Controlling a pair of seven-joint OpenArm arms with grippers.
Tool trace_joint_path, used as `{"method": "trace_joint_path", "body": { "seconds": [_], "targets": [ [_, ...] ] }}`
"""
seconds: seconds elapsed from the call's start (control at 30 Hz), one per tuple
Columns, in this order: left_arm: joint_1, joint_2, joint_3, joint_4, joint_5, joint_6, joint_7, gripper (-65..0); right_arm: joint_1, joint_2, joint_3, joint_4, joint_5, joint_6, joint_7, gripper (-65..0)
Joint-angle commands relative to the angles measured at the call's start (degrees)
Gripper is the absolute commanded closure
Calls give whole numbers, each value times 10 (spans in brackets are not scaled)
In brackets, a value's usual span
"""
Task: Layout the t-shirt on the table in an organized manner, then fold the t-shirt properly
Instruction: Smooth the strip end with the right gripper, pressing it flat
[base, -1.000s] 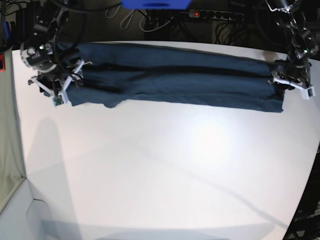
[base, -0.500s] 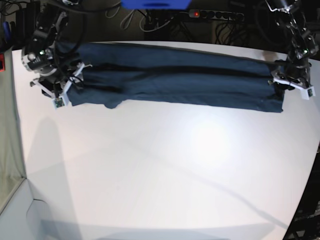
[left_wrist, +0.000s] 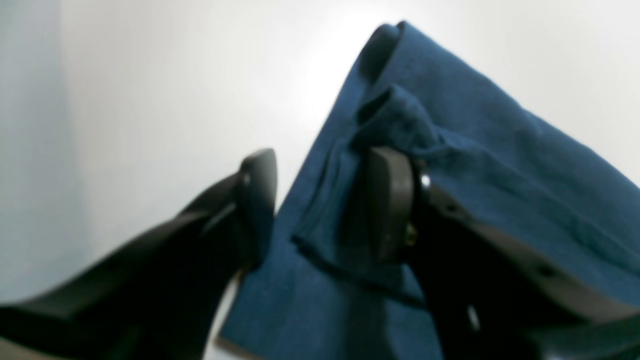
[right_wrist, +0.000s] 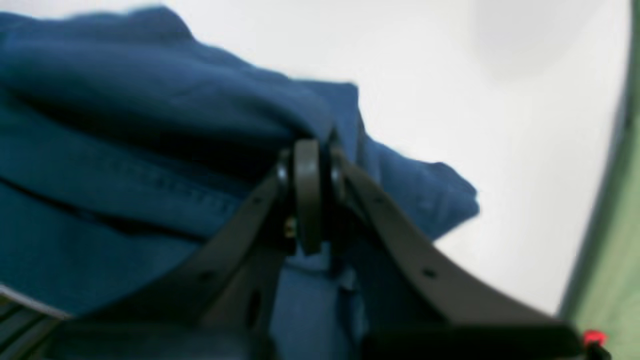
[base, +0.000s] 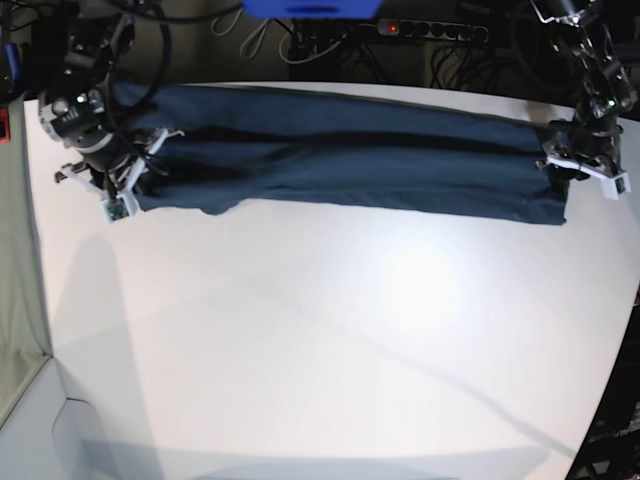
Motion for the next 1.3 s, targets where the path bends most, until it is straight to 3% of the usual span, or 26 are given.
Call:
{"method": "trace_joint_path", "body": {
  "seconds": [0.0, 0.67, 0.8, 1.27],
  "targets": [
    [-2, -5, -1, 5, -1, 1, 3, -288, -4, 3, 1, 19, 2, 1, 7, -11],
    [-2, -5, -1, 5, -1, 1, 3, -288, -113, 1, 8, 36, 3, 1, 11, 0],
    [-2, -5, -1, 5, -1, 1, 3, -288, -115, 0, 36, 34, 3, 1, 13, 0],
    [1, -5, -1, 5, -7, 1, 5, -312, -112, -16, 32, 30, 4, 1, 13, 0]
  ]
}}
